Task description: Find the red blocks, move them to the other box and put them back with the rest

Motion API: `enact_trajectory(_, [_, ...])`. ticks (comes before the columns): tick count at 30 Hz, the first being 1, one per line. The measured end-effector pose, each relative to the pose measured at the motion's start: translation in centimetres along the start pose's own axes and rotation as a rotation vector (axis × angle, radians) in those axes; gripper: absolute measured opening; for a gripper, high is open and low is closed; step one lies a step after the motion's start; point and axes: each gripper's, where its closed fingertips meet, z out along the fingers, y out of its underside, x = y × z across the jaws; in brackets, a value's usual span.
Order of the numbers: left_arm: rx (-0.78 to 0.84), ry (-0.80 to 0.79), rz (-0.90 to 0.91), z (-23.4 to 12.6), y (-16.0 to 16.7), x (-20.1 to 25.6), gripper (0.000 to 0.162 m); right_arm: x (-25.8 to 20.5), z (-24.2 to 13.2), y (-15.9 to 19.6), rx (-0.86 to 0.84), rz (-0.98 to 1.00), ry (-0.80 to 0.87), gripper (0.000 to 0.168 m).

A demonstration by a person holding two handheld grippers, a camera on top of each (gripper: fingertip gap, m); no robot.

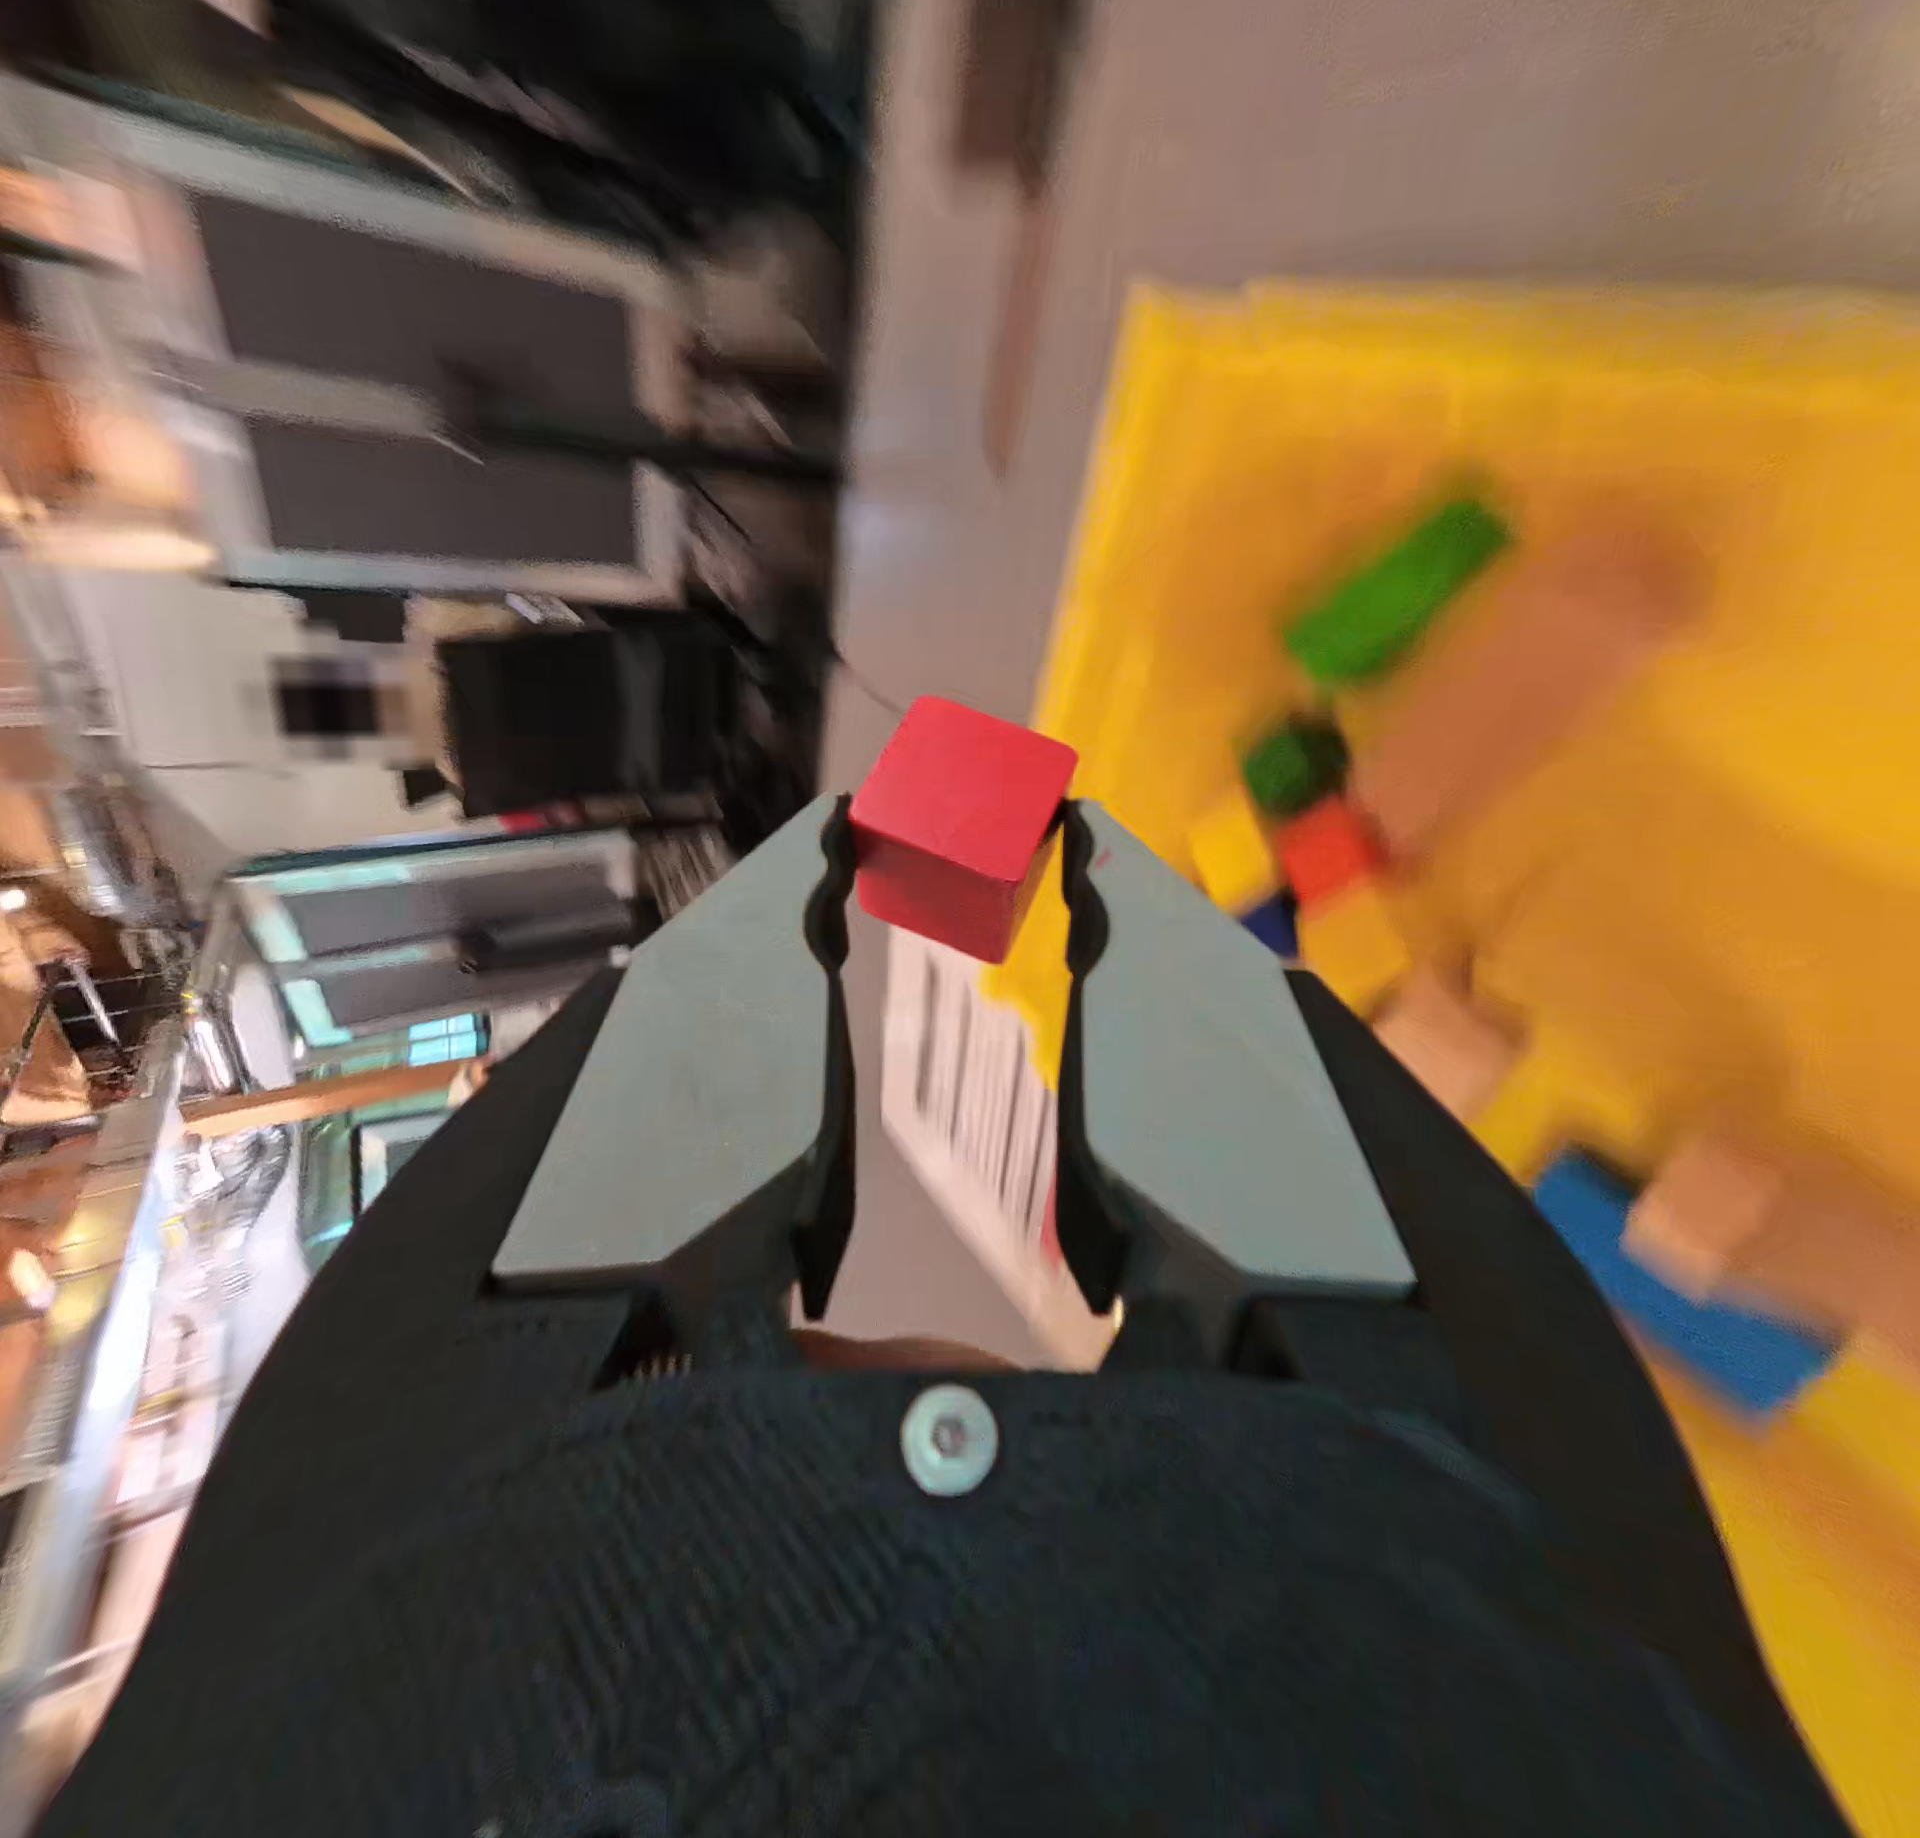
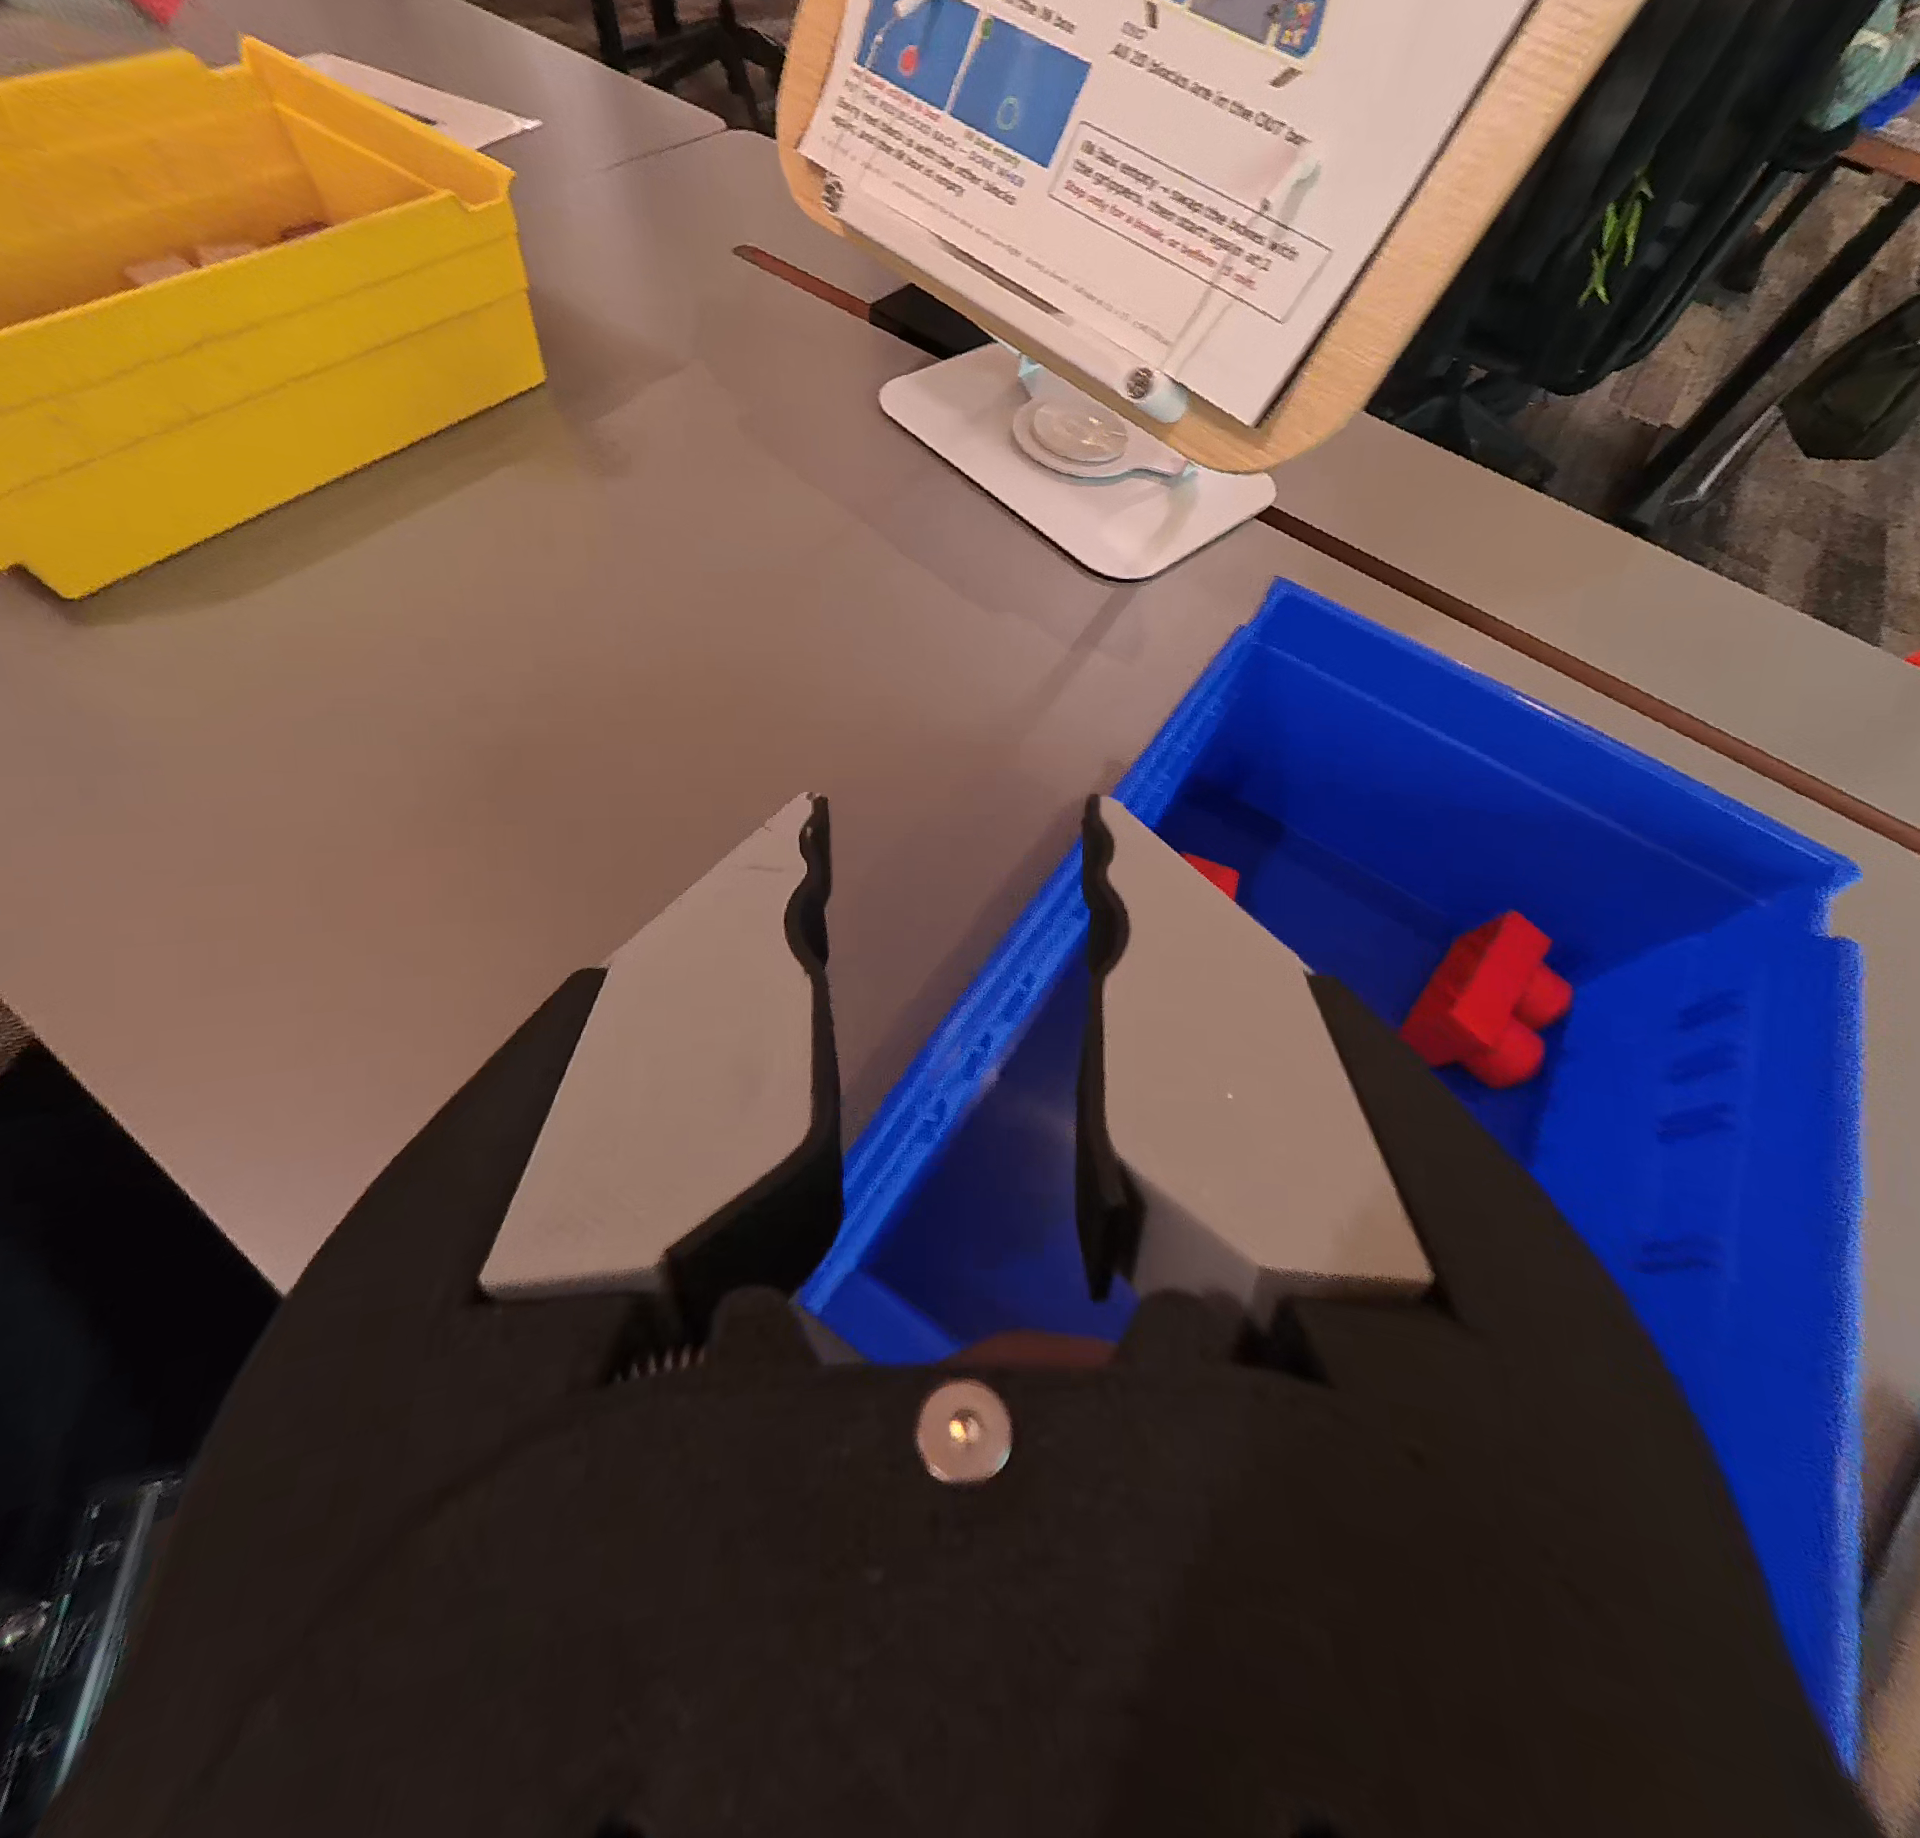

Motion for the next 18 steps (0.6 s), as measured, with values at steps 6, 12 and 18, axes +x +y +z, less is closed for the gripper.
enact_trajectory(6, [0.78, -0.2, -0.504, -16.1, -16.6, 1.3, 0.037, -8.3, 0.7, -3.1, 0.121, 0.045, -0.335, 0.053])
enact_trajectory(12, [0.949, -0.149, -0.316, -20.1, -26.4, 13.0, 0.038, -16.6, -0.7, -5.2, 0.209, 0.103, -0.672, 0.063])
enact_trajectory(18, [0.925, -0.161, -0.091, -19.6, -30.1, 17.8, 0.038, -21.3, -0.3, -4.5, 0.13, 0.161, -0.862, 0.073])
